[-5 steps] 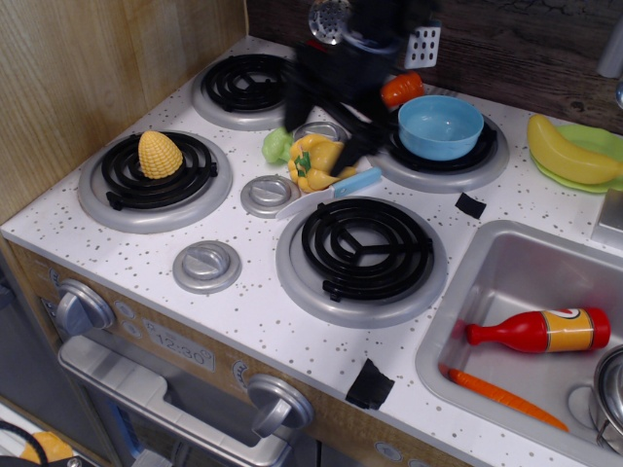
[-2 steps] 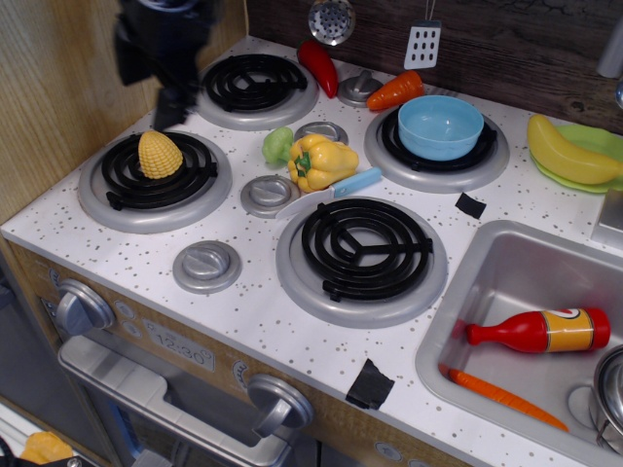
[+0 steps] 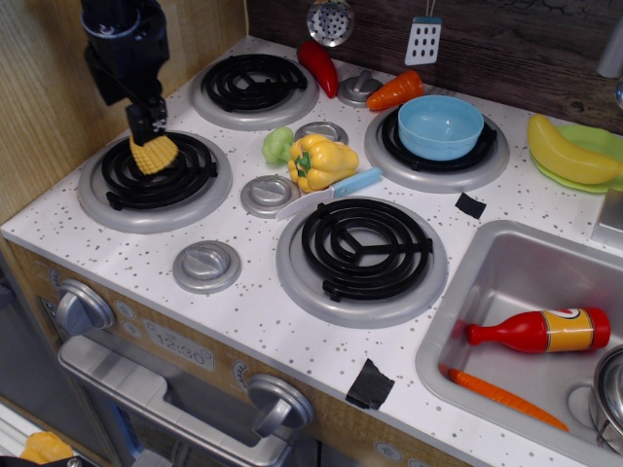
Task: Put corn into bowl
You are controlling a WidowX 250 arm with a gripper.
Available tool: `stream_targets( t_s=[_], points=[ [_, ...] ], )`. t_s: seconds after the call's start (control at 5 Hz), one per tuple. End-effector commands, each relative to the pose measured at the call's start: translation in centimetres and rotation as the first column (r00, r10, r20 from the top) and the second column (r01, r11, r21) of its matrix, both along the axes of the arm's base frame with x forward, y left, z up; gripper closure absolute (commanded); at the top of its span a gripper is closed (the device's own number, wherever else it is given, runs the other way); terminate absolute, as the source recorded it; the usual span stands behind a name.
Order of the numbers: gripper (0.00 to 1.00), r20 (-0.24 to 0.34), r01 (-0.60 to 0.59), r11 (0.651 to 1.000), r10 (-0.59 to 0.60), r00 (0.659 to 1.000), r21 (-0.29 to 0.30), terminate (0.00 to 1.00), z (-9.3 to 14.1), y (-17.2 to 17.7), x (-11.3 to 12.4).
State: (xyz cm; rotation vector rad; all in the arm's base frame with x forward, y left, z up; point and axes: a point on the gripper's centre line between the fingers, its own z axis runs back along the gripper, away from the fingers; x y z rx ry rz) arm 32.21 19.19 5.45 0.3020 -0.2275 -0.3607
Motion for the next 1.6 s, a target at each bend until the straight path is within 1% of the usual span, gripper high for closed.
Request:
stream_targets(
  t_s=[0.0, 0.2, 0.4, 0.6, 0.8, 1.0, 1.2, 1.4],
  points=[
    [0.0, 0.05, 0.043, 0.999, -0.043, 0.998, -0.001, 0.0, -0.1, -0.3, 0.2],
    [0.0, 0.038, 0.06, 0.997, -0.059, 0.998, -0.037, 0.0, -0.5, -0.6, 0.2],
    [1.0, 0.018, 0.066, 0.994, -0.065, 0.998, -0.09, 0.0, -1.5, -0.2, 0.3],
    [1.0, -0.01, 0.062, 0.991, -0.064, 0.998, -0.115, 0.0, -0.9, -0.1, 0.8],
    [1.0, -0.043, 0.069, 0.996, -0.071, 0.997, -0.061, 0.0, 3.7, -3.1, 1.5],
    [1.0, 0.018, 0.044, 0.999, -0.044, 0.999, -0.011, 0.0, 6.6, -8.0, 2.3],
    [1.0, 0.137, -0.002, 0.998, 0.01, 0.99, -0.06, 0.0, 5.3, -12.8, 4.2],
    [1.0, 0.208, 0.005, 0.996, 0.013, 0.978, -0.084, 0.0, 4.3, -17.2, 7.2]
  ],
)
